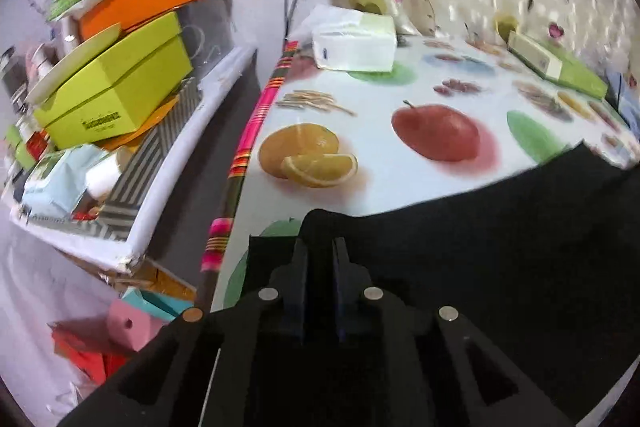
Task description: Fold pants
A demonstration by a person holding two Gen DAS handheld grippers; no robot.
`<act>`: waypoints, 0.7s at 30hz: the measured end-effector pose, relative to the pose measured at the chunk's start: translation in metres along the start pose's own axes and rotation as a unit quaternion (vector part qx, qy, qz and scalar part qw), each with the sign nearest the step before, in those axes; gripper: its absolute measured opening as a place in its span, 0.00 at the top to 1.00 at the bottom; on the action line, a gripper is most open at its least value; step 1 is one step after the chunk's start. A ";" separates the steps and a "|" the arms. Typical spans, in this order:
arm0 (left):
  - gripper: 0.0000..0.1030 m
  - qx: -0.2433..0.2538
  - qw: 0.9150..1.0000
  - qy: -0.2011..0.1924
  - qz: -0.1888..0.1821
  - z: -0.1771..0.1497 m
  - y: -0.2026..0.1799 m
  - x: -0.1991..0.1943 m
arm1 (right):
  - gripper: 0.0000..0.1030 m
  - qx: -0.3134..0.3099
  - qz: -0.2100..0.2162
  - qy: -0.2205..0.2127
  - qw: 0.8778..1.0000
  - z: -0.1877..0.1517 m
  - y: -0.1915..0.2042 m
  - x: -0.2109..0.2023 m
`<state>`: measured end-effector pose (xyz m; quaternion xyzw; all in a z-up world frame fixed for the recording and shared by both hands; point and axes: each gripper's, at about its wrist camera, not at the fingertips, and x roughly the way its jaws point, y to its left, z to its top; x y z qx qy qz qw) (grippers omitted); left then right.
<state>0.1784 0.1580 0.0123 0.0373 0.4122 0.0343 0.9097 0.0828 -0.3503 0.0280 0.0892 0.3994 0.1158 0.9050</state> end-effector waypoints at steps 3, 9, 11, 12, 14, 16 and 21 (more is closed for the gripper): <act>0.83 -0.020 0.999 -0.027 -0.002 -0.005 0.003 -0.023 | 0.49 0.030 0.002 -0.010 1.000 -0.002 -0.013 -0.008; 0.63 -0.050 0.995 -0.078 -0.022 -0.023 -0.002 -0.068 | 0.49 0.006 -0.010 -0.042 0.999 -0.010 -0.010 -0.029; 0.63 -0.049 0.994 -0.087 -0.043 -0.029 -0.011 -0.080 | 0.49 0.013 -0.033 -0.056 0.998 -0.009 -0.020 -0.035; 0.62 -0.045 0.994 -0.087 -0.056 -0.031 -0.018 -0.083 | 0.49 0.022 -0.040 -0.057 0.997 -0.008 -0.026 -0.036; 0.57 -0.013 0.992 -0.085 -0.092 -0.041 -0.045 -0.091 | 0.49 0.038 -0.053 -0.056 0.996 -0.008 -0.042 -0.036; 0.56 0.040 0.987 -0.073 -0.141 -0.052 -0.083 -0.094 | 0.49 0.056 -0.066 -0.049 0.995 -0.006 -0.060 -0.032; 0.56 0.146 0.962 -0.053 -0.226 -0.065 -0.160 -0.095 | 0.49 0.076 -0.026 -0.018 0.997 -0.001 -0.081 -0.017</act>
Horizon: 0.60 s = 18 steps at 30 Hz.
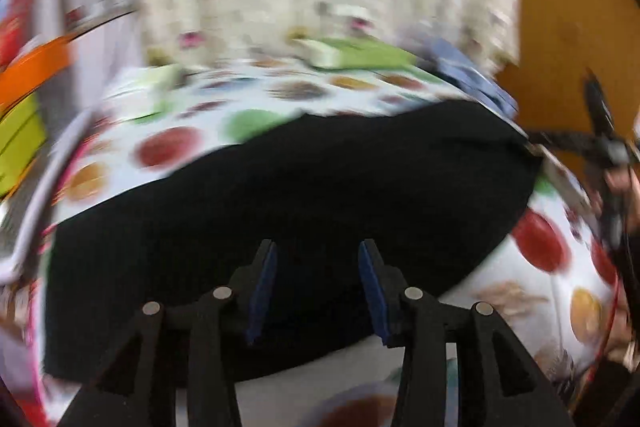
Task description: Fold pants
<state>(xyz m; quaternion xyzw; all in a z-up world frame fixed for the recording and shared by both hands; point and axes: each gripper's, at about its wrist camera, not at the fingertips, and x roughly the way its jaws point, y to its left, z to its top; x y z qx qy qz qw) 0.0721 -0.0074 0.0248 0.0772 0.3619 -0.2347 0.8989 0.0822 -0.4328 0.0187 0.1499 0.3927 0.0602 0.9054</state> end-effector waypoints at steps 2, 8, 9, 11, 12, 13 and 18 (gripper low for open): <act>0.55 0.024 0.999 0.015 -0.028 0.004 -0.016 0.014 | 0.49 -0.003 0.015 0.007 1.000 0.003 -0.001 0.004; 0.55 0.060 0.996 0.049 -0.034 0.015 -0.037 0.040 | 0.49 -0.011 0.035 0.030 0.999 0.005 -0.001 0.014; 0.54 0.067 0.996 0.054 -0.032 0.015 -0.039 0.042 | 0.49 -0.012 0.037 0.030 0.999 0.005 -0.001 0.014; 0.52 0.084 0.995 0.055 -0.024 0.011 -0.043 0.041 | 0.51 -0.019 0.039 0.028 0.999 0.004 0.001 0.012; 0.52 0.095 0.994 0.055 -0.023 0.011 -0.046 0.040 | 0.54 -0.024 0.039 0.024 0.999 0.004 0.002 0.011; 0.52 0.104 0.993 0.053 -0.020 0.009 -0.048 0.039 | 0.79 -0.027 0.037 0.020 0.999 0.004 0.003 0.009; 0.63 0.114 0.992 0.057 -0.022 0.011 -0.051 0.039 | 0.91 -0.033 0.041 0.000 0.999 0.012 0.005 -0.005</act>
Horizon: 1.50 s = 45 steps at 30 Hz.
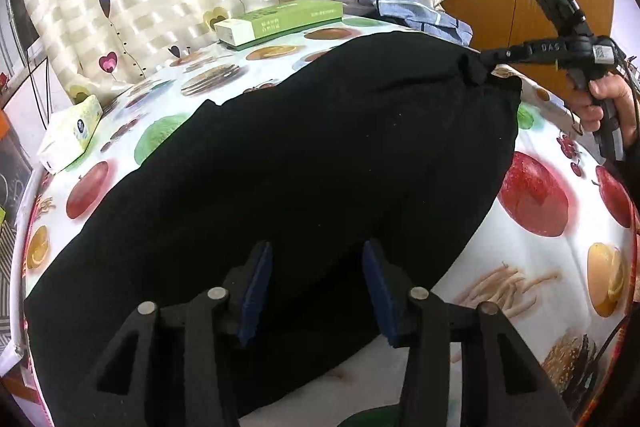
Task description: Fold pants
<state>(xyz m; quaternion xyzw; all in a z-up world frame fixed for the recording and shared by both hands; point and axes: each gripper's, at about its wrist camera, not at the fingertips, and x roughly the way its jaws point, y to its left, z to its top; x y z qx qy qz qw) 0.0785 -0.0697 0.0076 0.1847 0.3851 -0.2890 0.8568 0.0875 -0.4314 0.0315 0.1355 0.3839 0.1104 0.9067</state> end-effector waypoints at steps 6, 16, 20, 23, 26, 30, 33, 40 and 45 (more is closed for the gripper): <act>0.94 0.011 1.000 0.002 0.017 0.006 -0.007 0.001 | 0.93 -0.011 0.000 -0.023 1.000 0.013 0.007 -0.017; 0.95 -0.037 0.997 -0.074 -0.003 0.002 0.014 -0.061 | 0.95 -0.013 0.009 -0.053 0.998 -0.001 0.021 -0.060; 0.95 -0.036 0.998 -0.038 -0.016 -0.019 0.007 -0.044 | 0.98 0.024 -0.012 -0.015 1.000 -0.025 -0.005 -0.045; 0.95 -0.044 0.998 -0.014 -0.031 -0.029 0.005 -0.031 | 1.00 0.042 -0.038 0.014 0.998 -0.036 -0.023 -0.032; 0.94 -0.042 0.999 -0.005 -0.028 -0.030 0.005 -0.025 | 1.00 0.047 -0.065 0.024 0.997 -0.036 -0.029 -0.032; 0.93 -0.060 0.997 -0.009 -0.047 -0.030 0.010 -0.036 | 0.99 0.004 -0.059 -0.027 0.998 -0.028 -0.001 -0.057; 0.93 -0.080 0.994 -0.039 -0.064 -0.035 0.015 -0.055 | 0.86 -0.048 -0.040 -0.031 0.998 -0.024 0.034 -0.052; 0.93 -0.191 0.980 -0.049 0.031 -0.056 0.059 -0.063 | 0.76 -0.140 -0.106 0.042 0.984 -0.043 0.060 0.001; 0.93 -0.252 0.966 -0.023 0.047 -0.085 0.088 -0.062 | 0.76 -0.158 -0.119 0.060 0.978 -0.045 0.056 -0.005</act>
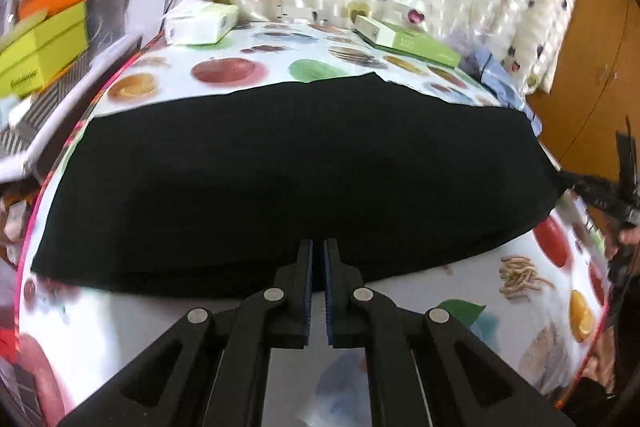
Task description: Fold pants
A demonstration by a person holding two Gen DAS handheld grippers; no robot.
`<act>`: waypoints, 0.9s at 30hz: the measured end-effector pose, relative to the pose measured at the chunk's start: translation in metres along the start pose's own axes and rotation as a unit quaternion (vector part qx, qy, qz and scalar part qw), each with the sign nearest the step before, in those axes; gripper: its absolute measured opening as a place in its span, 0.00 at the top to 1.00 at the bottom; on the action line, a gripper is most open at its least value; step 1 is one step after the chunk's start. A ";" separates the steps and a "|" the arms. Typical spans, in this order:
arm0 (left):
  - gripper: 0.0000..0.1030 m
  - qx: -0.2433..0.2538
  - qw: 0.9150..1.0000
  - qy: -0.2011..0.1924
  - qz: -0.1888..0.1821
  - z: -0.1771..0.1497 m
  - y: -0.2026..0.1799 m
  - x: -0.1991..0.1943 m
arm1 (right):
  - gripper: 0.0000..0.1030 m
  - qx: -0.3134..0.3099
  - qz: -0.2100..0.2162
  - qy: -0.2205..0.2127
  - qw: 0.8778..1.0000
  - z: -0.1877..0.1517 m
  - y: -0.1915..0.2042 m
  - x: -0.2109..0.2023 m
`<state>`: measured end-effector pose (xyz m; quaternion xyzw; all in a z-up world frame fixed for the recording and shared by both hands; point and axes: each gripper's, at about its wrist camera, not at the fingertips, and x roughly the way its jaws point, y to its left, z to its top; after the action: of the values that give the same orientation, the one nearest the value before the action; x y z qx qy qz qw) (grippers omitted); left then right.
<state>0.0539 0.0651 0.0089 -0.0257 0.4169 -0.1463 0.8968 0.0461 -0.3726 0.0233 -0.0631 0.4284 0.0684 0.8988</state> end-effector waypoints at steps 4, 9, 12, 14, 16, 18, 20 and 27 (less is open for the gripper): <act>0.93 -0.022 0.999 -0.008 0.033 -0.001 0.014 -0.005 | 0.76 0.009 -0.002 -0.009 1.000 0.010 0.007 -0.006; 0.93 -0.046 0.997 -0.040 0.057 0.011 0.028 -0.010 | 0.71 -0.011 0.036 -0.027 0.999 0.024 0.035 -0.002; 0.91 -0.066 0.993 -0.034 0.089 0.012 0.047 -0.007 | 0.64 -0.027 0.042 -0.022 0.999 0.029 0.049 0.006; 0.91 -0.083 0.991 -0.038 0.100 0.008 0.061 -0.014 | 0.64 -0.028 0.057 -0.026 0.998 0.030 0.055 0.008; 0.76 -0.111 0.989 -0.053 0.084 -0.002 0.075 -0.028 | 0.64 -0.029 0.064 -0.025 0.997 0.031 0.059 0.010; 0.56 -0.128 0.985 -0.073 0.087 -0.013 0.084 -0.043 | 0.64 -0.033 0.068 -0.022 0.997 0.032 0.064 0.015; 0.54 -0.131 0.982 -0.084 0.104 -0.022 0.091 -0.052 | 0.63 -0.037 0.074 -0.017 0.996 0.031 0.068 0.020; 0.54 -0.157 0.977 -0.055 0.130 -0.017 0.113 -0.034 | 0.59 -0.040 0.083 -0.017 0.996 0.033 0.074 0.025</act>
<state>0.0471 0.1838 0.0039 -0.1197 0.3842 0.0410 0.9145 0.0737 -0.2921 0.0209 -0.0623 0.4136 0.1610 0.8940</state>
